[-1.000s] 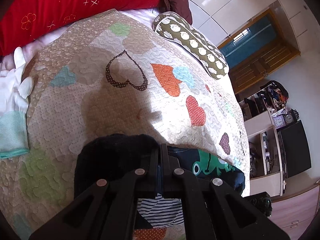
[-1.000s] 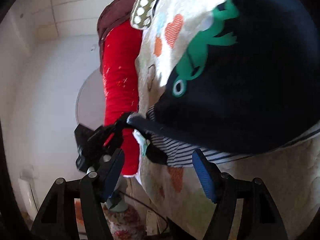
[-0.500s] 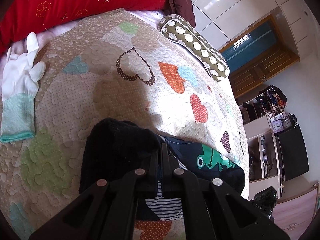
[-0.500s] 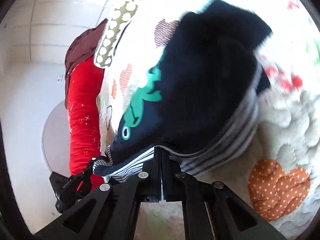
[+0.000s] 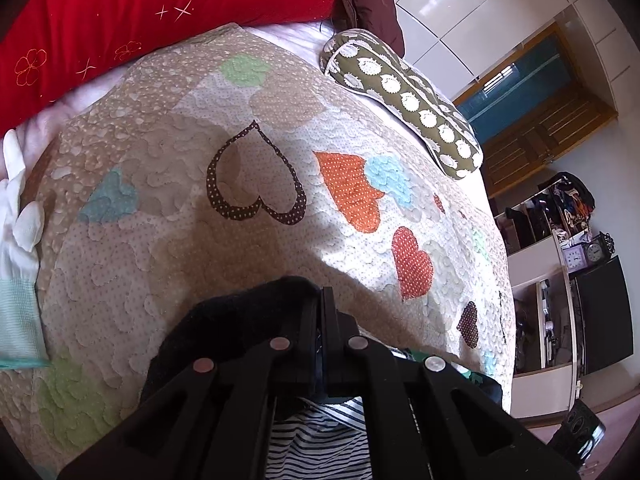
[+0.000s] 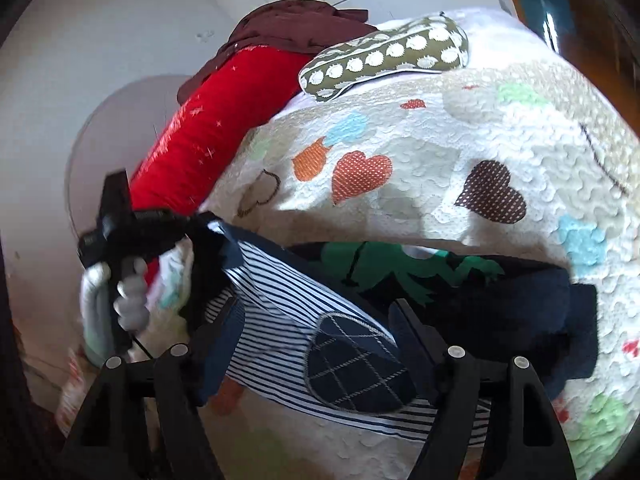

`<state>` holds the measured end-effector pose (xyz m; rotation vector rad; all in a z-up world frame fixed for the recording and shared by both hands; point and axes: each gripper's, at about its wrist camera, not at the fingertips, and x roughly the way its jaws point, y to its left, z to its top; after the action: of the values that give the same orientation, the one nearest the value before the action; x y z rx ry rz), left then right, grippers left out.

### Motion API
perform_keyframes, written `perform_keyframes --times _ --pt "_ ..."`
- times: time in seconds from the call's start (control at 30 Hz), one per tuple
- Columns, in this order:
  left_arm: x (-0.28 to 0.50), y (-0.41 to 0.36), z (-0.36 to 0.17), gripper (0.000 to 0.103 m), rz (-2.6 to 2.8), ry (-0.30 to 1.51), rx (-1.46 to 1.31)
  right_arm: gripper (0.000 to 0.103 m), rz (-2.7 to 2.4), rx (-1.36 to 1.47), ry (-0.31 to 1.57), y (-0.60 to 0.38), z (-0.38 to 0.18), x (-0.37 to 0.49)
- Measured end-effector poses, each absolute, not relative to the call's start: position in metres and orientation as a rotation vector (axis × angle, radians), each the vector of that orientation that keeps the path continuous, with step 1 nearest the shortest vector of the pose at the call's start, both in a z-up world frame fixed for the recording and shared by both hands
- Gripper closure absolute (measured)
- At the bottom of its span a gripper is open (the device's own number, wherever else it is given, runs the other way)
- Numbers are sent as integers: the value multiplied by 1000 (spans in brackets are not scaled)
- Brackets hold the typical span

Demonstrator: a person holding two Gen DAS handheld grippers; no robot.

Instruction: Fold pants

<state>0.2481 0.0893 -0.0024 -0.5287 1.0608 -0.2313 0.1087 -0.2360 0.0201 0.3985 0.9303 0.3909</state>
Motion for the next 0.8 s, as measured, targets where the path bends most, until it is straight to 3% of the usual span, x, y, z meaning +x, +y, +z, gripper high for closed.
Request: perform_keyframes --times 0.13,0.2,0.23,0.27,0.43,0.67,0.73,0.77,0.8 --pt "239 95 2 102 -235 1053 -538 27 305 190 955 -230 -3 108" --pt "234 97 6 102 -235 1046 -526 53 263 137 984 -235 -15 109" --pt "234 98 7 102 -239 1045 -524 86 265 137 1007 -240 -19 107" --pt "234 98 8 102 -242 1047 -524 97 271 151 1034 -247 -22 107" --pt "263 86 10 102 -174 1057 -460 98 228 120 984 -253 8 124" --pt "335 80 -5 99 -180 1107 -483 95 52 59 1000 -262 18 240" --pt "341 81 -10 94 -216 1119 -512 84 -5 95 1038 -271 2 267" --pt "341 82 -12 87 -243 1118 -528 68 -25 124 1058 -277 -6 276" --pt "340 83 -13 81 -270 1111 -544 60 -41 157 1069 -282 -12 283"
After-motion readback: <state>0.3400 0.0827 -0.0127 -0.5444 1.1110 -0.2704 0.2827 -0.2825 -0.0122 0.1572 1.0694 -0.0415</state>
